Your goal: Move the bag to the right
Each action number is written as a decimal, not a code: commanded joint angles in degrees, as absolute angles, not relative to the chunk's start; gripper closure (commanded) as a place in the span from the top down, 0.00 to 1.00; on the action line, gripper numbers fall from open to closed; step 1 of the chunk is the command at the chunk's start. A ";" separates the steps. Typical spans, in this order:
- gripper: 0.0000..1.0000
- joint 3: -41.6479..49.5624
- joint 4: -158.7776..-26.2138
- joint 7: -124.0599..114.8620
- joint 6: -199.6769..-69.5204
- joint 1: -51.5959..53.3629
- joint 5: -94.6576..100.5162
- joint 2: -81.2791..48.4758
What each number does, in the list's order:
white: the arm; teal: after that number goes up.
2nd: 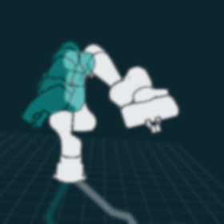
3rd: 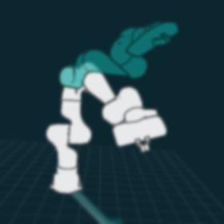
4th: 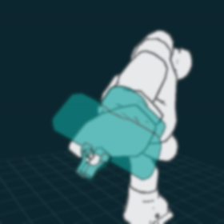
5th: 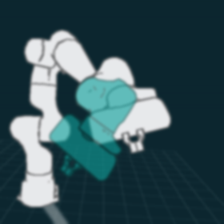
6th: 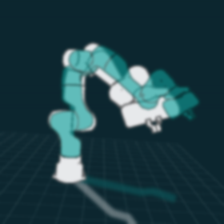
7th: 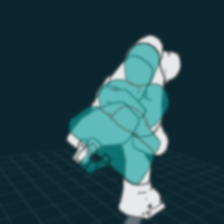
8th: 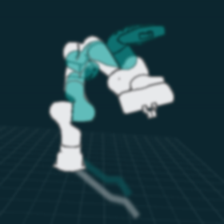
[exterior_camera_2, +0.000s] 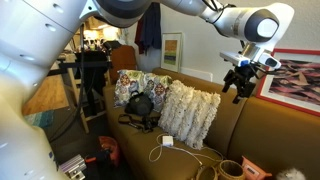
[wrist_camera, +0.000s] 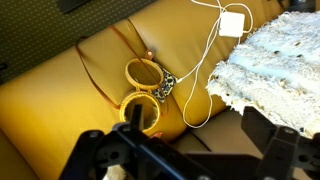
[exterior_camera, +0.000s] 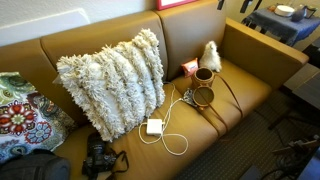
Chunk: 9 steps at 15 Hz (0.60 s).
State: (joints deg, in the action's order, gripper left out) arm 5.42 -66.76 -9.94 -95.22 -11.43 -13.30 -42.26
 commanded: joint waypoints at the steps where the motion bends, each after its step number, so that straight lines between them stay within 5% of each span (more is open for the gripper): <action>1: 1.00 6.08 -70.39 -10.05 -95.95 -9.37 -9.25 -42.69; 9: 1.00 6.88 -72.35 -11.75 -95.46 -6.69 -1.52 -52.13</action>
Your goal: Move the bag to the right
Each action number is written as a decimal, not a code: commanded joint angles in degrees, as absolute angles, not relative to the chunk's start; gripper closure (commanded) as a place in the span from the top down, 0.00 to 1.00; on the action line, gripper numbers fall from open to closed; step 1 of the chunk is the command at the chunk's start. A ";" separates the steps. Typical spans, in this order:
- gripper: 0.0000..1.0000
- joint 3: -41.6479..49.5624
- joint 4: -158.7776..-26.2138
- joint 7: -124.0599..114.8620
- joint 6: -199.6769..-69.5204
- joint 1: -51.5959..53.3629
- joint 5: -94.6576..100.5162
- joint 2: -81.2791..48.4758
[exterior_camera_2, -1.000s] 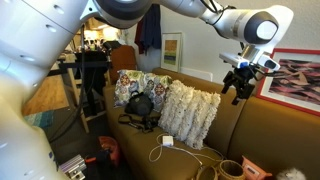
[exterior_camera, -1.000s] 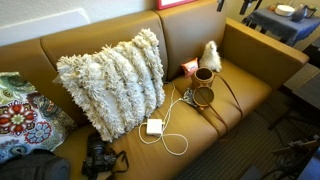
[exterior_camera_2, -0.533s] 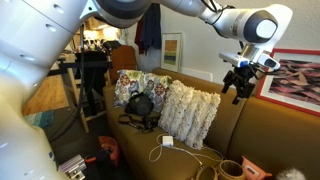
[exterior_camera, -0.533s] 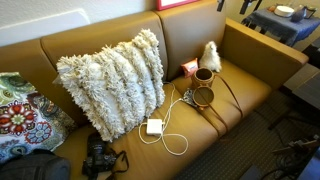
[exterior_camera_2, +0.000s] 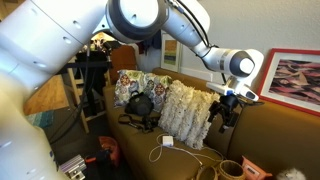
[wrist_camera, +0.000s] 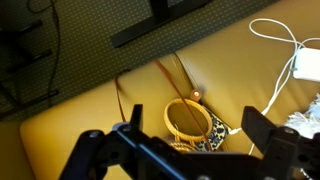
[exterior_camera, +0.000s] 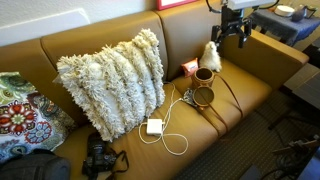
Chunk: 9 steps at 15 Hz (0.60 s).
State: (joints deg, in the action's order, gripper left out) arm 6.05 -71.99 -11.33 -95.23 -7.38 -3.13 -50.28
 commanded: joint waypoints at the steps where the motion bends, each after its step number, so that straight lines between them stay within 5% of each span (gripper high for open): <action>1: 1.00 6.93 -72.23 -11.46 -95.30 -6.61 -1.04 -52.85; 9: 1.00 5.43 -55.92 -18.68 -92.87 -7.77 -6.45 -65.06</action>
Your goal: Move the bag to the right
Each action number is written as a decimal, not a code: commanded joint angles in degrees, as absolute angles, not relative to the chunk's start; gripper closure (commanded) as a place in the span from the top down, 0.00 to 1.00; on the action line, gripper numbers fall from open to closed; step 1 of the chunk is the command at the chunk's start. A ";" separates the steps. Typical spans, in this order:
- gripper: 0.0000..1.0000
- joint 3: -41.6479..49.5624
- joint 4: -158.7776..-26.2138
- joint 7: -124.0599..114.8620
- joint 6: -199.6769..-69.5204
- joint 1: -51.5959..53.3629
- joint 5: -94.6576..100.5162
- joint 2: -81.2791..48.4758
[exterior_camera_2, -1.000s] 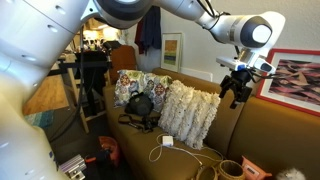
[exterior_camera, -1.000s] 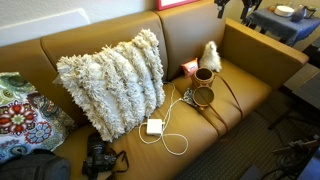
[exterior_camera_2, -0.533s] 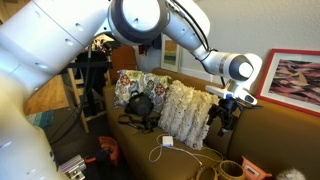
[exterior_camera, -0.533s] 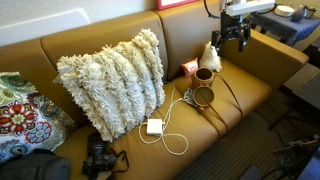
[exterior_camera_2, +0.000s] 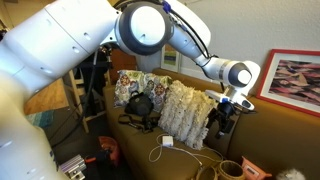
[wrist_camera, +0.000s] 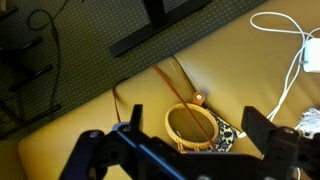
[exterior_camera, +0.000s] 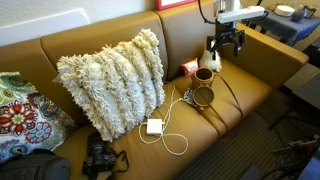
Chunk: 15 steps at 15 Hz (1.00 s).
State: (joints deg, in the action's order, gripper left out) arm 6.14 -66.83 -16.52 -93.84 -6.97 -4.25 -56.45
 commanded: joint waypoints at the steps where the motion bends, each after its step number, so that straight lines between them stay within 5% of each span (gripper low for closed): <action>1: 1.00 5.26 -53.38 -19.52 -93.26 -7.64 -7.08 -66.88; 15: 1.00 4.63 -22.24 -23.60 -96.18 -8.74 -5.52 -85.30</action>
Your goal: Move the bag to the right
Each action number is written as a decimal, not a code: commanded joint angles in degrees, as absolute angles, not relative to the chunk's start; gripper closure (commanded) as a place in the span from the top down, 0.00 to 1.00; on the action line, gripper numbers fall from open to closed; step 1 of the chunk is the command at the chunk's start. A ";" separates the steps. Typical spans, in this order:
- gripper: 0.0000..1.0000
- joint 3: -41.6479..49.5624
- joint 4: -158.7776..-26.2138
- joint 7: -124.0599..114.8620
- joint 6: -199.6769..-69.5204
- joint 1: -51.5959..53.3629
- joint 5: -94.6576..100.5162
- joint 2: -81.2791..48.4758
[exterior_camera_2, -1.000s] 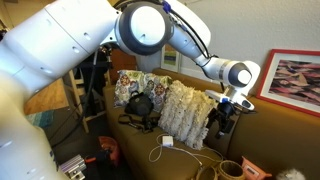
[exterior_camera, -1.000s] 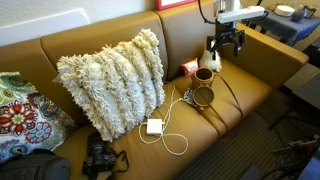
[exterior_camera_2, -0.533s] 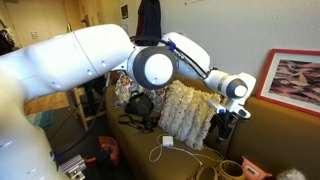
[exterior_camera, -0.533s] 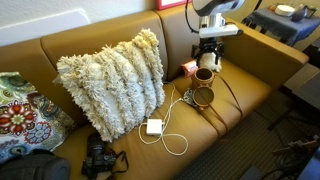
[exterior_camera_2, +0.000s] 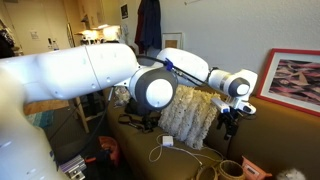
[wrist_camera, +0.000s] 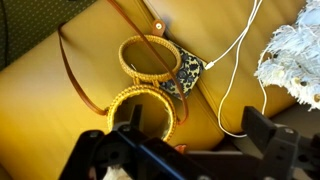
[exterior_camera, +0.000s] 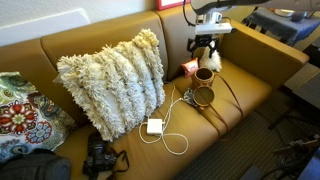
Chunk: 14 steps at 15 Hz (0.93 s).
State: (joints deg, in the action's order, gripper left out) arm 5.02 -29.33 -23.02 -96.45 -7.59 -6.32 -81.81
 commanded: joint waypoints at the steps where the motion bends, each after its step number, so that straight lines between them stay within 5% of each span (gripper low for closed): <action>1: 1.00 4.61 -21.21 -23.87 -96.05 -8.97 -5.35 -85.59; 14: 1.00 5.87 -29.00 -24.28 -96.78 -7.18 -2.98 -84.68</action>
State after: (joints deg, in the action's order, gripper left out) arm 5.04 -24.67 -23.49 -95.74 -8.01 -4.05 -84.69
